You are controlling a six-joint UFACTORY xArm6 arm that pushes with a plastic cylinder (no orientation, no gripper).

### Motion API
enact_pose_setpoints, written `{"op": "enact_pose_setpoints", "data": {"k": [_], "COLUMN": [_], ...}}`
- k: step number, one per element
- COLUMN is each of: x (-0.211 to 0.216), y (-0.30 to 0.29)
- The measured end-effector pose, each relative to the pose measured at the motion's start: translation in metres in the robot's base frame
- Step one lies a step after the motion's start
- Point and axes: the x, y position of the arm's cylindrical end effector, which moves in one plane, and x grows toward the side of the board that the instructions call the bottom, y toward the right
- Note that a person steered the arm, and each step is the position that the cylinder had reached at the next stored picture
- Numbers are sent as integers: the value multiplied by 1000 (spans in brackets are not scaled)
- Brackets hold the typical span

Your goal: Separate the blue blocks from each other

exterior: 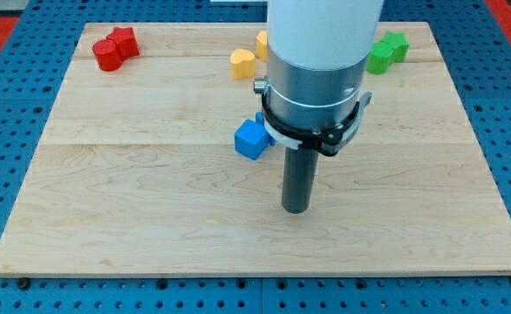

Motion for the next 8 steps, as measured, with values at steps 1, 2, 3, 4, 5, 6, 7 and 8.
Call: {"op": "enact_pose_setpoints", "data": {"k": [1, 2, 3, 4, 5, 6, 7, 8], "x": [0, -5, -36, -68, -89, -97, -98, -92], "y": [1, 25, 82, 82, 19, -53, -79, -79]}}
